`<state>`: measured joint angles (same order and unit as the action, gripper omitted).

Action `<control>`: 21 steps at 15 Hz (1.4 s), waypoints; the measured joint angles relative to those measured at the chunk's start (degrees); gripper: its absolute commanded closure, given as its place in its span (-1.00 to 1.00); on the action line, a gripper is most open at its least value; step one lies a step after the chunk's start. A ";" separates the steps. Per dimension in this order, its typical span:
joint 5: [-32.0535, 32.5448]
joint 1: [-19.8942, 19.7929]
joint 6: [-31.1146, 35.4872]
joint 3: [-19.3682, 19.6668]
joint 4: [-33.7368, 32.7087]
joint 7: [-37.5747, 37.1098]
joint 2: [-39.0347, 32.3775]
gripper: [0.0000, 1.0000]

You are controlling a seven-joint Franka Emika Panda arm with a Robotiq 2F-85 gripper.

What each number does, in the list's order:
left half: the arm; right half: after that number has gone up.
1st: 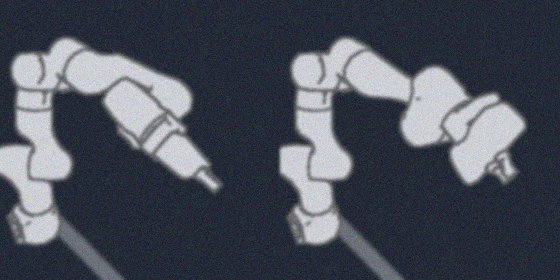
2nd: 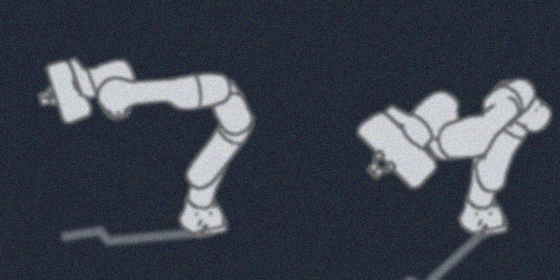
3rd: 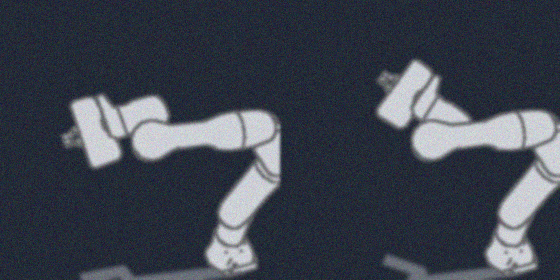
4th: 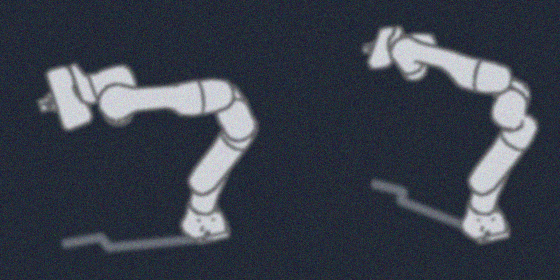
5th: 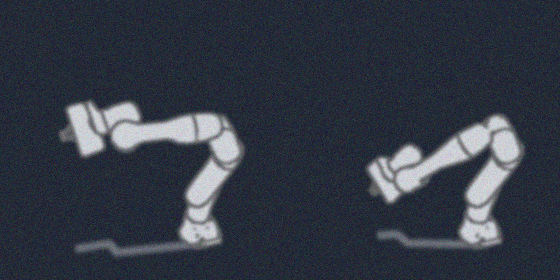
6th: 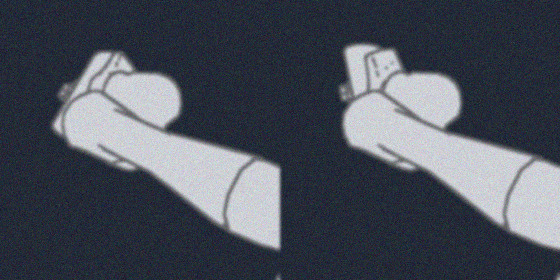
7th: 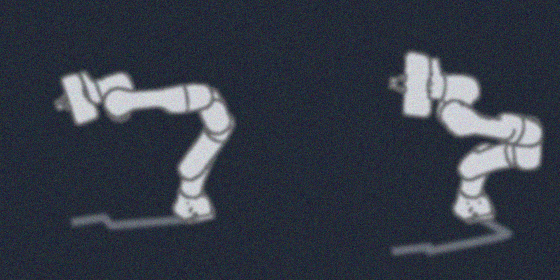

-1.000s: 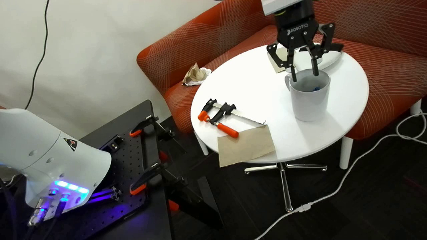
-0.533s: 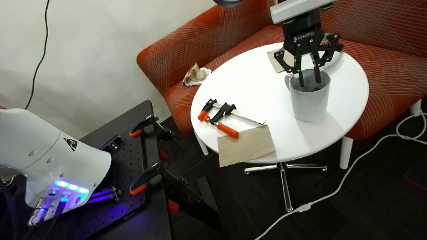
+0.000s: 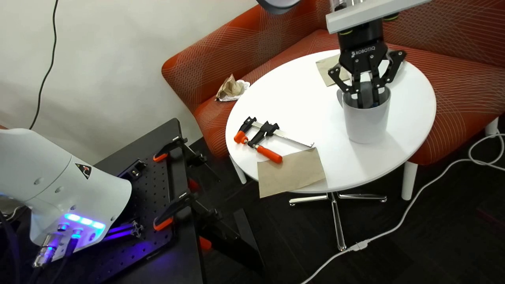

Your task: Remove the pen from the mug cup and place it on the table

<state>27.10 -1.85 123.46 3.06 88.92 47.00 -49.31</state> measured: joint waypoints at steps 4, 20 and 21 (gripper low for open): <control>-0.01 -0.08 -1.36 0.00 -1.62 0.03 -1.27 0.70; -0.01 0.59 -6.16 0.01 -1.28 -0.61 2.75 0.93; 0.13 0.88 -7.58 0.01 -0.41 -1.38 4.29 0.93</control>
<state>27.23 -0.97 115.88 3.08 88.50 45.63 -45.02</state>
